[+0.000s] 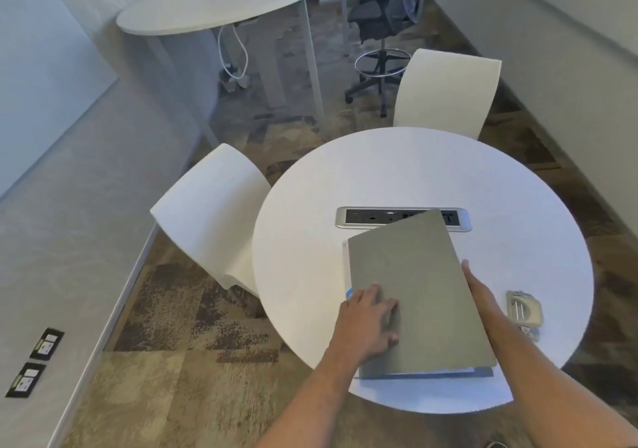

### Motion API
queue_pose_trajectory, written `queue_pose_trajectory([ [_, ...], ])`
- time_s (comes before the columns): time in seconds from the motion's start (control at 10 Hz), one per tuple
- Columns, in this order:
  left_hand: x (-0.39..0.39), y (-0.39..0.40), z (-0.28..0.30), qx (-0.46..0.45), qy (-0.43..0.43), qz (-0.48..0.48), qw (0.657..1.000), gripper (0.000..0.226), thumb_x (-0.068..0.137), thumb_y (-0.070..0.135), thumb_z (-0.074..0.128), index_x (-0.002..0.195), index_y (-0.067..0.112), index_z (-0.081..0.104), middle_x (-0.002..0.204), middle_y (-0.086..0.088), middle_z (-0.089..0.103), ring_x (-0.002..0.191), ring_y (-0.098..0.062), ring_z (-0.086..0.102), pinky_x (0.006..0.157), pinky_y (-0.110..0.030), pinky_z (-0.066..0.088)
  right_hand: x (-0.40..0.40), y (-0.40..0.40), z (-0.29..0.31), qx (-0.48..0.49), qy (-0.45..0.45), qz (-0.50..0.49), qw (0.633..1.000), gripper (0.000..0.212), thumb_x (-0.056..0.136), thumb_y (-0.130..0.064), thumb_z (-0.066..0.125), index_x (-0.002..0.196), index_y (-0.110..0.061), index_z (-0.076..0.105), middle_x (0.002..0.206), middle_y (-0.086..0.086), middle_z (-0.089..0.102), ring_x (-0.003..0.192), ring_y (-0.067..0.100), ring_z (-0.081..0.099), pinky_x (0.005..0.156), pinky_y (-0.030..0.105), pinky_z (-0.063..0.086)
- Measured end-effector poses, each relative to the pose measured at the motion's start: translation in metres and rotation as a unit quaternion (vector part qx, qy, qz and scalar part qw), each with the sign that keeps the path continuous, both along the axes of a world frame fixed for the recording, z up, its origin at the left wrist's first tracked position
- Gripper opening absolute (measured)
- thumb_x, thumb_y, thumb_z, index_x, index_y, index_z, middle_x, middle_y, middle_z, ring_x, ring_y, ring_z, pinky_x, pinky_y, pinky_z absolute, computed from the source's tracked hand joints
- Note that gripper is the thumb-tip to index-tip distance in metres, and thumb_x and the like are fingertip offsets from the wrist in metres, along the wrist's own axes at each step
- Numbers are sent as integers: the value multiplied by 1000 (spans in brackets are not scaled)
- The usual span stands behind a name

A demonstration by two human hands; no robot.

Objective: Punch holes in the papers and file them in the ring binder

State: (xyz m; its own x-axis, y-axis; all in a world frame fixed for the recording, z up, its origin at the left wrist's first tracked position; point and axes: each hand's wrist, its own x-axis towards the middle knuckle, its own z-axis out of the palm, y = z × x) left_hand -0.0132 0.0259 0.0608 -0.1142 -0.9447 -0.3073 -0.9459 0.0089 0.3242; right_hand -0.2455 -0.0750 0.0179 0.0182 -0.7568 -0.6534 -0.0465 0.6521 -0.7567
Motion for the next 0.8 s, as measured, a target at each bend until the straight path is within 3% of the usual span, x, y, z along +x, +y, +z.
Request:
queue_pose_trajectory([
  [0.1, -1, 8, -28, 62, -56, 16, 996, 91, 83, 60, 68, 157, 42, 19, 170, -7, 0, 156, -35, 6, 120, -52, 24, -18, 7, 8, -100, 0, 20, 995, 42, 100, -49, 60, 135, -26, 61, 123, 7, 72, 97, 25, 69, 81, 39, 52],
  [0.2, 1, 13, -46, 89, -68, 32, 993, 103, 81, 70, 65, 159, 44, 2, 171, -3, -13, 157, -34, -8, 123, -53, 18, -32, 21, -14, -208, 257, 182, 926, 63, 92, -30, 76, 149, -28, 49, 147, 1, 56, 124, 24, 60, 97, 39, 50],
  [0.3, 2, 15, -57, 95, -76, 26, 992, 106, 81, 76, 59, 160, 44, -5, 170, 4, -20, 157, -32, -14, 125, -53, 9, -31, 37, -37, -206, 421, 357, 808, 71, 93, -41, 68, 157, -29, 38, 168, -3, 29, 149, 22, 37, 115, 37, 35],
  [0.4, 3, 12, -64, 96, -101, 4, 990, 107, 82, 78, 56, 160, 42, -7, 168, 5, -24, 157, -32, -16, 126, -47, 3, -25, 51, -54, -196, 436, 434, 764, 71, 101, -48, 52, 162, -33, 21, 172, -9, 9, 156, 14, 22, 119, 33, 31],
  [0.5, 2, 9, -66, 102, -117, 6, 988, 108, 82, 77, 58, 161, 40, -6, 168, 4, -24, 157, -32, -16, 127, -45, 4, -23, 58, -52, -196, 449, 440, 753, 70, 102, -53, 46, 163, -34, 15, 173, -9, 3, 157, 14, 14, 120, 34, 32],
  [0.6, -2, 8, -65, 103, -121, 15, 987, 109, 82, 76, 59, 162, 39, -4, 169, 3, -23, 156, -31, -18, 127, -45, 1, -23, 57, -42, -196, 459, 456, 737, 71, 101, -55, 45, 163, -36, 15, 172, -12, 2, 157, 13, 13, 119, 36, 34],
  [0.7, -3, 4, -53, 97, -151, -21, 984, 107, 79, 80, 55, 163, 35, 5, 171, -2, -11, 157, -28, -18, 125, -47, -12, -20, 53, -29, -202, 502, 472, 696, 69, 98, -61, 46, 159, -36, 27, 170, -10, 19, 151, 15, 30, 115, 36, 37],
  [0.8, 2, -17, -27, 21, -149, -84, 985, 94, 85, 80, 44, 159, 24, 30, 171, -5, 13, 158, -26, -9, 124, -47, -15, -9, 31, -2, -264, 548, 455, 651, 64, 94, -68, 45, 146, -31, 48, 152, -6, 48, 136, 17, 49, 108, 36, 39],
])
